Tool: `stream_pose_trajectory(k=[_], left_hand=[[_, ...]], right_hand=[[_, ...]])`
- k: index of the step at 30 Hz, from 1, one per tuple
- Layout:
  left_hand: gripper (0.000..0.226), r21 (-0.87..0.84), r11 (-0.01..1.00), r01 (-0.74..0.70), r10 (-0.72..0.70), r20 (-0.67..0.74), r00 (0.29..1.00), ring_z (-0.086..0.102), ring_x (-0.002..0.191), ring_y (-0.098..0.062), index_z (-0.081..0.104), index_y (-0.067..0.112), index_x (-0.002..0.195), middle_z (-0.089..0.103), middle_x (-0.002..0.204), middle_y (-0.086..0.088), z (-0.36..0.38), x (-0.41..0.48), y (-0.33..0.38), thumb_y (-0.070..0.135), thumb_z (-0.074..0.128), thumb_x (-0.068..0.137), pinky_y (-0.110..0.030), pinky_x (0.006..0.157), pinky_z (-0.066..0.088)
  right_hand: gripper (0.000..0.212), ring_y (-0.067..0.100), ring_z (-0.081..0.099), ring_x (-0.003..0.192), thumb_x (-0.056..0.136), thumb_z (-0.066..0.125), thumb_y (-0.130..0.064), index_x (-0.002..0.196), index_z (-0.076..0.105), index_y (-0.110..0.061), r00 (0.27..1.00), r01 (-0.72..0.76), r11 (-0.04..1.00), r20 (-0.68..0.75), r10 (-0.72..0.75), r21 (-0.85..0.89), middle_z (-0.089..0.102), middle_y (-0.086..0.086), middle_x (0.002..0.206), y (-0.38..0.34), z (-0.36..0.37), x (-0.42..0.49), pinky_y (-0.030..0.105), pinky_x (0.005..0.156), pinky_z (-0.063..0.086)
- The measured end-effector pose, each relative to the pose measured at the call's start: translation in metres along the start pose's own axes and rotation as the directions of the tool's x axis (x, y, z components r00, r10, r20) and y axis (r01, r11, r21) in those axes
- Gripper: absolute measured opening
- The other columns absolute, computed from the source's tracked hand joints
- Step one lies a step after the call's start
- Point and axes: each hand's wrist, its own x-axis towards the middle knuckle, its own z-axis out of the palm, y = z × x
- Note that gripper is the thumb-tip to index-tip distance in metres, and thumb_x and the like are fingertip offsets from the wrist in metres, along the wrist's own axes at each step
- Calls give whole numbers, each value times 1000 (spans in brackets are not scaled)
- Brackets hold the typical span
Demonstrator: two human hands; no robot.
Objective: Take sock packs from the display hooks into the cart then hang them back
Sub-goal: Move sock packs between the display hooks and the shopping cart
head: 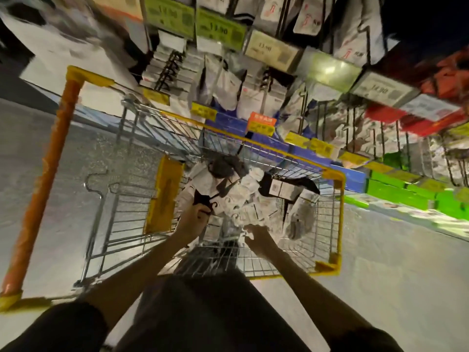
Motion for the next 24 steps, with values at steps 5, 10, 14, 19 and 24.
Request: stream_pose_trajectory(k=[5, 10, 14, 19, 24], left_hand=[[21, 87, 993, 76, -74, -19, 997, 68, 89, -35, 66, 17, 97, 69, 99, -19, 12, 10, -3, 1, 55, 91, -51, 79, 57], [20, 192, 976, 101, -86, -88, 992, 65, 90, -32, 70, 6, 101, 69, 103, -14, 43, 30, -29, 1, 55, 90, -31, 76, 50], [24, 215, 971, 105, -112, 21, 993, 54, 78, -20, 65, 17, 101, 62, 98, -7, 78, 49, -46, -2, 55, 89, -17, 58, 39], [25, 215, 971, 101, -125, 101, 987, 65, 95, -33, 66, 18, 95, 71, 107, -15, 118, 82, -76, -1, 55, 83, -35, 79, 53], [28, 189, 970, 153, -170, 78, 982, 65, 105, -32, 65, 23, 88, 70, 111, -17, 135, 99, -93, -3, 58, 82, -38, 88, 54]], right_hand=[[41, 29, 46, 127, 97, 47, -12, 138, 48, -10, 996, 18, 999, 93, -13, -47, 53, 15, 136, 16, 30, 35, 35, 103, 37], [43, 33, 48, 121, 94, 52, -10, 137, 46, -5, 993, 56, 992, 112, -43, -113, 53, 19, 130, 30, 54, 77, 39, 97, 43], [50, 34, 49, 117, 89, 52, -2, 138, 44, -8, 1000, 9, 984, 9, -7, -179, 49, 19, 128, 51, 71, 106, 42, 92, 49], [68, 43, 28, 139, 91, 57, -8, 150, 23, -10, 989, -85, 929, -145, 34, -360, 25, 27, 151, 90, 96, 141, 49, 111, 32], [88, 43, 6, 147, 89, 65, -20, 155, 6, -12, 979, -15, 896, -187, -76, -444, 5, 27, 159, 102, 108, 169, 51, 118, 9]])
